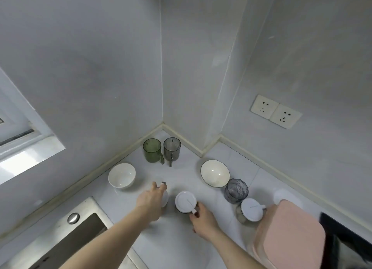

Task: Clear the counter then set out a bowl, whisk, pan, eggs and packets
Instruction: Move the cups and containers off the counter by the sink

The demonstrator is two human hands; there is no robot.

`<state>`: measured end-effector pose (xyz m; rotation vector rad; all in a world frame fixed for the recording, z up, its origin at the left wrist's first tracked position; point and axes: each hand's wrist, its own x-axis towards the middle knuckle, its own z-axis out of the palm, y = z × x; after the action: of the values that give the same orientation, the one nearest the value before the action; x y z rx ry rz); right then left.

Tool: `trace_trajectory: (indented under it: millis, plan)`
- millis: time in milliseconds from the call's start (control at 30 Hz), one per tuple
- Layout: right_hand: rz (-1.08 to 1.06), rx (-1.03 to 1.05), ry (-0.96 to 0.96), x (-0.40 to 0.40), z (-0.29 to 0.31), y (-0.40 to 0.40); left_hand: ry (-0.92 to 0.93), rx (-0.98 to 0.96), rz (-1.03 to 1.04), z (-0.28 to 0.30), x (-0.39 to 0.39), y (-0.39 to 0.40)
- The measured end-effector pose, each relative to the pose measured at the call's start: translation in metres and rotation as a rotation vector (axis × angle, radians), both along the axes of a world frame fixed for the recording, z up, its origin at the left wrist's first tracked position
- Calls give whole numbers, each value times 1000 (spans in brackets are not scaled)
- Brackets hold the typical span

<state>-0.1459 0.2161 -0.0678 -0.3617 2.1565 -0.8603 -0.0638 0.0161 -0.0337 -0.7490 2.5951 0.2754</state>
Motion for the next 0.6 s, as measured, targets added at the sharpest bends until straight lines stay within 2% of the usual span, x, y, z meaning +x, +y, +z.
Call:
trace_trajectory:
  millis: [133,300,433,600]
  plan:
    - [-48,-4,63,31,14,66,9,-1,-47,4,15,50]
    - [-197,-126,130,67,52,155,169,156,-26,19,60,114]
    - [-337,-235,127,91,78,221,277,261,-14,52,92,166]
    - [-508,-322,166,137,105,340,364,252,-174,104,102,278]
